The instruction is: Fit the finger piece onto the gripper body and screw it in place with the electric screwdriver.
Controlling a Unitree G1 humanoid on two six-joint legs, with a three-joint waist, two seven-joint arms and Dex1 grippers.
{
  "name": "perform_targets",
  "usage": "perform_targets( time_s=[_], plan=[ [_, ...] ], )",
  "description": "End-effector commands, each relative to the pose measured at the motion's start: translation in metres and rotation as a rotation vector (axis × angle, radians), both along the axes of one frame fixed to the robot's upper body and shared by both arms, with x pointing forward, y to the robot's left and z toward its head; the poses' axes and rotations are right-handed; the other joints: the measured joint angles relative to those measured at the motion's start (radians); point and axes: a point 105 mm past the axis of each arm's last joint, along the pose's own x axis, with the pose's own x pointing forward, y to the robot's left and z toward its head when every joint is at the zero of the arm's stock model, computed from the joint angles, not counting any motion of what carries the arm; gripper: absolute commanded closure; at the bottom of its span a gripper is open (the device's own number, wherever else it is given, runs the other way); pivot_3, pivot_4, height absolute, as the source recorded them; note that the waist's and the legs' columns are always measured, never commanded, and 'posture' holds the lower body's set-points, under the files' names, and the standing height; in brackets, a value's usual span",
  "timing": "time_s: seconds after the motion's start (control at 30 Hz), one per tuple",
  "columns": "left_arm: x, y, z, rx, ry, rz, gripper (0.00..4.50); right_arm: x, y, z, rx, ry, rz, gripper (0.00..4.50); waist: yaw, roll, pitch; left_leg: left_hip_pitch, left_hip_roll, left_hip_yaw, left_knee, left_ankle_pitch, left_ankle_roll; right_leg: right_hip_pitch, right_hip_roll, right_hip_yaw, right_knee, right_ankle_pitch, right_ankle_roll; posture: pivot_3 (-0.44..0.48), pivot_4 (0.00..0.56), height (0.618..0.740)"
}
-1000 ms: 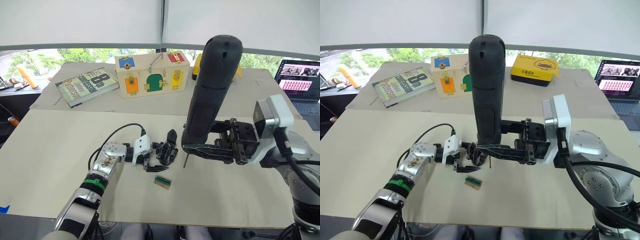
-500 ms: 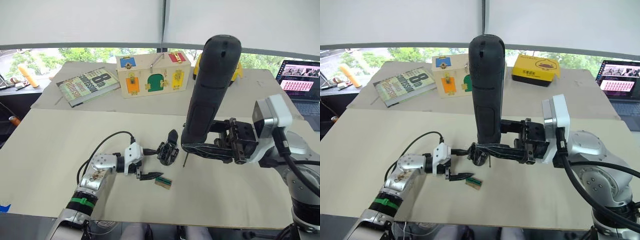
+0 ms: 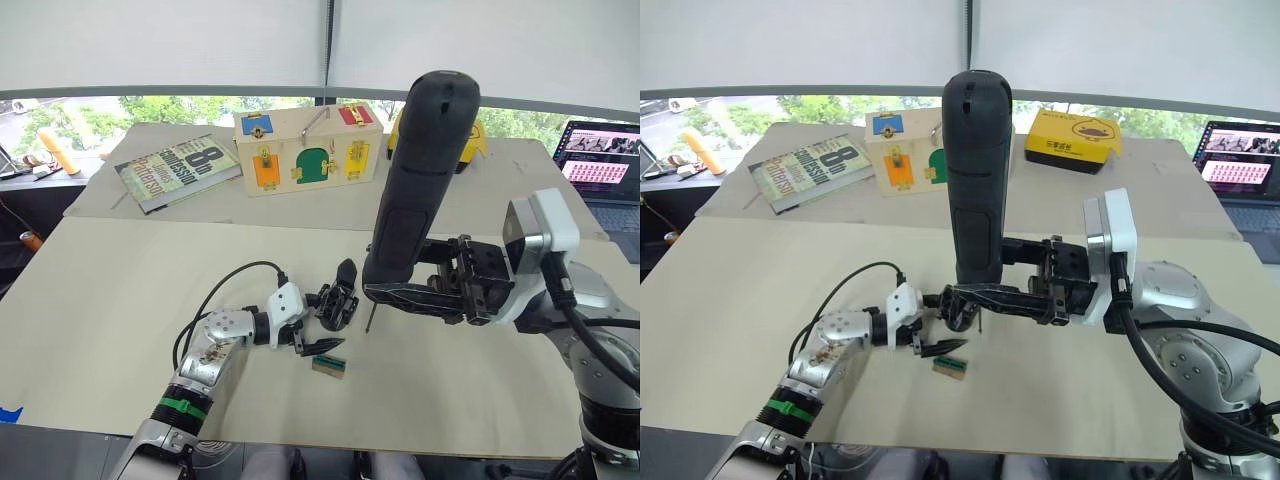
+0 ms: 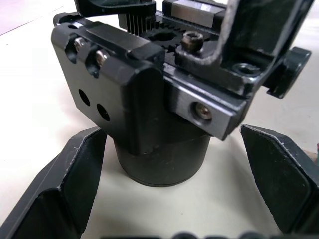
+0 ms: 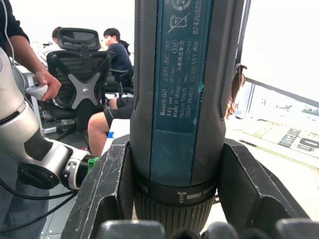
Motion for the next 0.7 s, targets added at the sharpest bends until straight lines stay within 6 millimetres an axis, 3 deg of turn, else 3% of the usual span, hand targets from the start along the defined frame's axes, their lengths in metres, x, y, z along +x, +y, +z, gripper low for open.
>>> perform_targets(
  time_s=[0.03, 0.13, 0.17, 0.23, 0.33, 0.7],
  plan=[
    [0.001, -0.006, -0.002, 0.006, 0.005, -0.004, 0.02, -0.006, -0.001, 0.014, 0.033, -0.083, 0.000, 2.59, 0.000, 0.000, 0.000, 0.000, 0.000, 0.000, 0.000, 0.000, 0.000, 0.000, 0.000, 0.000, 0.000, 0.000, 0.000, 0.000, 0.150, 0.740],
    [0.003, -0.006, -0.006, 0.016, 0.017, 0.009, 0.02, -0.006, 0.000, 0.014, 0.035, -0.085, 0.000, 2.59, 0.001, 0.000, 0.000, 0.000, 0.000, 0.000, 0.000, 0.000, 0.000, 0.000, 0.000, 0.000, 0.000, 0.000, 0.000, 0.000, 0.150, 0.740],
    [0.004, -0.006, -0.007, 0.018, 0.021, 0.012, 0.26, -0.006, 0.000, 0.014, 0.035, -0.086, 0.000, 2.59, 0.002, 0.000, 0.000, 0.000, 0.000, 0.000, 0.000, 0.000, 0.000, 0.000, 0.000, 0.000, 0.000, 0.000, 0.000, 0.000, 0.150, 0.740],
    [0.006, -0.003, -0.011, 0.040, 0.026, 0.033, 0.86, -0.006, 0.001, 0.014, 0.037, -0.088, 0.002, 2.59, 0.003, 0.000, 0.000, 0.000, 0.000, 0.000, 0.000, 0.000, 0.000, 0.000, 0.000, 0.000, 0.000, 0.000, 0.000, 0.000, 0.150, 0.740],
    [0.006, 0.001, -0.017, 0.055, 0.039, 0.035, 2.20, -0.007, 0.003, 0.017, 0.043, -0.096, 0.011, 2.59, 0.002, 0.000, 0.000, 0.000, 0.000, 0.000, 0.001, 0.000, 0.000, 0.001, 0.000, 0.000, 0.000, 0.001, 0.001, 0.000, 0.150, 0.740],
    [0.003, 0.001, -0.022, 0.064, 0.059, 0.025, 2.22, -0.007, 0.029, 0.043, 0.105, -0.123, 0.081, 2.59, -0.002, 0.000, 0.000, 0.001, 0.000, 0.000, 0.001, 0.000, 0.000, 0.001, -0.001, 0.000, 0.002, 0.001, 0.000, 0.000, 0.150, 0.740]
  ],
)
